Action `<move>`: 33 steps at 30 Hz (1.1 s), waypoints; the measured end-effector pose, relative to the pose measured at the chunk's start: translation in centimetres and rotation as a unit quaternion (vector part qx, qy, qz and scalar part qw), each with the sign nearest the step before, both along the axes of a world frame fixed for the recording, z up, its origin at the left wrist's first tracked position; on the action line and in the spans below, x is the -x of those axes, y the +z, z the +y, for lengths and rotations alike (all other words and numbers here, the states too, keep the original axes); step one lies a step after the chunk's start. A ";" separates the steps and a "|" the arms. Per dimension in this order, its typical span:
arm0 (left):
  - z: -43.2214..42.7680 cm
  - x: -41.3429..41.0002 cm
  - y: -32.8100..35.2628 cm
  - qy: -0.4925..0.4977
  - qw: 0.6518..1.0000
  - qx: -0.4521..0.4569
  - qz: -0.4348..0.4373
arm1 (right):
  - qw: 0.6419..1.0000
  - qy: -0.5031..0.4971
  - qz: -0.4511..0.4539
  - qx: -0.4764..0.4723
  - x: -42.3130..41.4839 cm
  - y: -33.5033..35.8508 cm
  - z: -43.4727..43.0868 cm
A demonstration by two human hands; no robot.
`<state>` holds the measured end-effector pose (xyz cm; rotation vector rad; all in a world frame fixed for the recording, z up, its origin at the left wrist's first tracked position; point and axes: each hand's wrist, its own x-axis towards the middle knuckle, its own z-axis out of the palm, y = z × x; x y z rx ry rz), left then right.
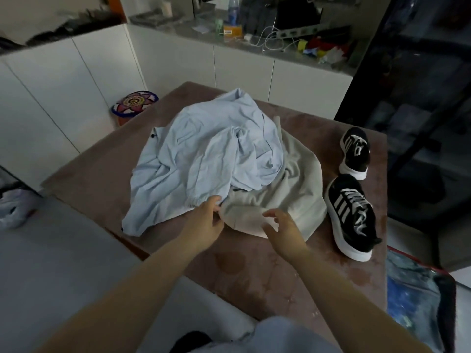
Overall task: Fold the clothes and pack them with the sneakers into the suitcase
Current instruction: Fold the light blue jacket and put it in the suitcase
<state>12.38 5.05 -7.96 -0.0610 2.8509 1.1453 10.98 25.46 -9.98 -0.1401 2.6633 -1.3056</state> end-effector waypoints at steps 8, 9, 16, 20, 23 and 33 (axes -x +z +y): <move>-0.6 8.4 0.3 -0.096 0.994 0.049 0.029 | 0.994 0.003 0.061 -0.093 6.7 -0.3 -1.9; -0.7 9.8 0.6 -0.119 0.991 0.059 0.034 | 0.991 -0.002 0.058 -0.117 7.7 -0.3 -2.2; -1.7 17.0 1.2 -0.236 0.962 0.128 0.052 | 0.967 -0.085 -0.063 -0.231 12.7 -0.7 -5.1; -1.8 19.2 1.2 -0.287 0.946 0.134 0.064 | 0.953 -0.104 0.054 -0.281 13.8 -1.1 -6.0; -1.4 20.4 1.1 -0.331 0.927 0.161 0.075 | 0.953 -0.121 0.108 -0.255 14.3 -0.6 -6.1; 2.9 21.1 2.8 -0.344 0.898 0.269 0.054 | 0.952 -0.149 0.210 -0.167 12.8 1.2 -4.6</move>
